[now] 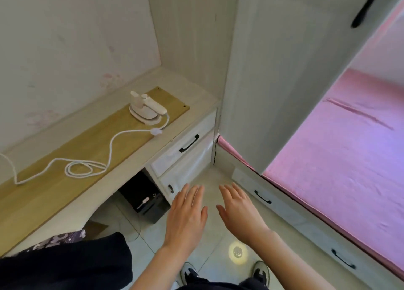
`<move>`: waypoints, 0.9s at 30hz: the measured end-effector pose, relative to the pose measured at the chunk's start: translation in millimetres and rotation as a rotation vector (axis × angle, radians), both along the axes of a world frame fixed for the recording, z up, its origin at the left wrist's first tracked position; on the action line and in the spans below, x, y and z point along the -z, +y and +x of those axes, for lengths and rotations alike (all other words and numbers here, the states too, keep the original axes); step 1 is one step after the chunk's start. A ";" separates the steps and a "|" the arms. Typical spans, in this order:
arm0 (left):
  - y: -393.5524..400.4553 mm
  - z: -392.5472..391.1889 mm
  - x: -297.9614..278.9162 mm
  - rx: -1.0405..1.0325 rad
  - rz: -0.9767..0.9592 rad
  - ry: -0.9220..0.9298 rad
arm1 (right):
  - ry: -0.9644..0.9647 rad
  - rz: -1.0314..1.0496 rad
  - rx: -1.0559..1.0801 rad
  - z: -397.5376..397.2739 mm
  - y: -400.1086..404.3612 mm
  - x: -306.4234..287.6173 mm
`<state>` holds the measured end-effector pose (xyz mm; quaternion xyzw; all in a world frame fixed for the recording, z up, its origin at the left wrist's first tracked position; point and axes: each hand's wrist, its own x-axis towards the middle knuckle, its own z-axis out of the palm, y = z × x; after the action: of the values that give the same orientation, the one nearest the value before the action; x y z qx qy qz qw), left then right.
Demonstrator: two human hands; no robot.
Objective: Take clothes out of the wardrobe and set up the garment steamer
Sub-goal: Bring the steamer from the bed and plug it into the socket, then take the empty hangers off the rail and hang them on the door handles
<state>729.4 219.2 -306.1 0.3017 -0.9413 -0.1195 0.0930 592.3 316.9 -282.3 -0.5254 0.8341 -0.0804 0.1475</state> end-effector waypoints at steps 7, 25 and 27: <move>72.8 -84.4 -2.8 0.090 0.012 -0.004 | 0.010 -0.021 0.123 -67.5 91.5 -2.4; 250.2 -289.5 -5.6 0.217 0.007 0.033 | 0.054 -0.046 0.254 -265.0 275.2 0.6; 246.9 -304.4 -7.2 0.221 -0.019 0.032 | 0.041 -0.062 0.266 -281.0 276.2 -0.3</move>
<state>425.0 466.2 -298.9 0.1932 -0.9683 -0.1249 0.0969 311.3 593.1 -282.0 -0.4162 0.8963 -0.1141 0.1021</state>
